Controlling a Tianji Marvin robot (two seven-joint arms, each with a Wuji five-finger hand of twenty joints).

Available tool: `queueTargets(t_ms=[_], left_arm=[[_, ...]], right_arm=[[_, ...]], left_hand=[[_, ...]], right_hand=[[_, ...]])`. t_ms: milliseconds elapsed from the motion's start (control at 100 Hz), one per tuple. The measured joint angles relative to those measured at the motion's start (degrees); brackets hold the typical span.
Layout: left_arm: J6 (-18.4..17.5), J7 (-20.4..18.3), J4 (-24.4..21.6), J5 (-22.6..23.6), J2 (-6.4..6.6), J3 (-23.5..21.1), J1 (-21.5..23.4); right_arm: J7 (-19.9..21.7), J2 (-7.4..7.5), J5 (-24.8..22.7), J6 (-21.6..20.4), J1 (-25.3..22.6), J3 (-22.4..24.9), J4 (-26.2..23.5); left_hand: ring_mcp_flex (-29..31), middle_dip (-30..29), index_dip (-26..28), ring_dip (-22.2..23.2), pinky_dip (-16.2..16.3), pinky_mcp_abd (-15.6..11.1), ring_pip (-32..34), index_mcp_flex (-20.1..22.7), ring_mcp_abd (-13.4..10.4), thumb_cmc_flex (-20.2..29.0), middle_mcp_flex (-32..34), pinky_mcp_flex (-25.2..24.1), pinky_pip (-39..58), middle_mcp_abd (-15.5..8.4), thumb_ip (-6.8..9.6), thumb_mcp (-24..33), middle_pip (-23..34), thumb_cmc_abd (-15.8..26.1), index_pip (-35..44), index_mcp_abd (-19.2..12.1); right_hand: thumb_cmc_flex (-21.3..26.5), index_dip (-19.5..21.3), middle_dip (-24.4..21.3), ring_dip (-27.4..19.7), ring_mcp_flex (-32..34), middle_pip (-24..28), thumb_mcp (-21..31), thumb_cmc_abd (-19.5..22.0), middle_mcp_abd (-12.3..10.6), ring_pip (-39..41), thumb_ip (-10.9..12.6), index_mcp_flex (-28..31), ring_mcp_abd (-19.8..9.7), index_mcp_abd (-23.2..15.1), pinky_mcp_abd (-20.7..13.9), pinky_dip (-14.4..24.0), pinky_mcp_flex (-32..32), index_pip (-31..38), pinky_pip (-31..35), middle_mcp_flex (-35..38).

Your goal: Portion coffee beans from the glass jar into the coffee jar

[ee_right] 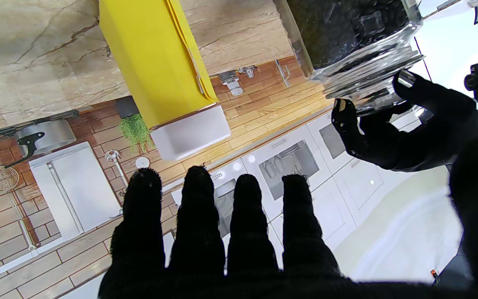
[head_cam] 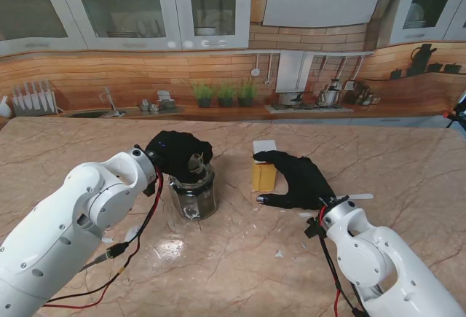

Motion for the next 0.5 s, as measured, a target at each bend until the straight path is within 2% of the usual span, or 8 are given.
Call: queueTargets(t_ms=[120, 230, 290, 500], left_arm=[[0.03, 0.13, 0.51, -0.44, -0.16, 0.23, -0.58], [0.51, 3.30, 1.43, -0.76, -0.37, 0.86, -0.75], [1.24, 3.57, 1.73, -2.09, -0.52, 1.01, -0.81], [2.26, 1.39, 1.83, -4.53, -0.68, 0.94, -1.51]], right_arm=[[-0.18, -0.01, -0.02, -0.08, 0.00, 0.00, 0.00], [-0.33, -0.02, -0.05, -0.11, -0.02, 0.00, 0.02], [-0.37, -0.03, -0.10, -0.13, -0.03, 0.00, 0.03], [-0.52, -0.05, -0.12, -0.13, -0.10, 0.00, 0.03]], left_hand=[[0.41, 0.00, -3.01, -0.02, 0.53, 0.42, 0.21, 2.83, 0.26, 0.00, 3.23, 0.03, 0.02, 0.33, -0.04, 0.79, -1.41, -3.29, 0.52, -0.33], [0.98, -0.01, -5.80, -1.85, 1.91, 0.61, 2.70, 5.91, 0.48, -0.05, 6.56, 0.15, 0.76, 0.36, -0.17, 1.94, -1.41, -8.86, 2.54, -1.56], [0.98, -0.01, -6.52, -2.61, 2.13, 1.16, 3.44, 7.07, 1.11, -0.05, 7.11, 0.16, 1.33, 0.37, -0.25, 3.16, -1.41, -11.05, 2.61, -1.81], [0.99, -0.04, -7.29, -5.27, 2.63, 1.92, 3.88, 7.96, 1.90, 1.38, 7.58, 0.16, 1.49, 0.47, -0.30, 3.32, -1.42, -13.57, 3.29, -1.84]], right_hand=[[0.00, 0.00, 0.00, 0.00, 0.00, 0.00, 0.00, 0.00, 0.00, 0.00, 0.00, 0.00, 0.00, 0.00, 0.00, 0.00, 0.00, 0.01, 0.00, 0.00], [0.00, 0.00, 0.00, 0.00, 0.00, 0.00, 0.00, 0.00, 0.00, 0.00, 0.00, 0.00, 0.00, 0.00, 0.00, 0.00, 0.00, 0.00, 0.00, 0.00], [0.00, 0.00, 0.00, 0.00, 0.00, 0.00, 0.00, 0.00, 0.00, 0.00, 0.00, 0.00, 0.00, 0.00, 0.00, 0.00, 0.00, 0.01, 0.00, 0.00], [0.00, 0.00, 0.00, 0.00, 0.00, 0.00, 0.00, 0.00, 0.00, 0.01, 0.00, 0.00, 0.00, 0.00, 0.00, 0.00, 0.00, 0.02, -0.51, 0.00]])
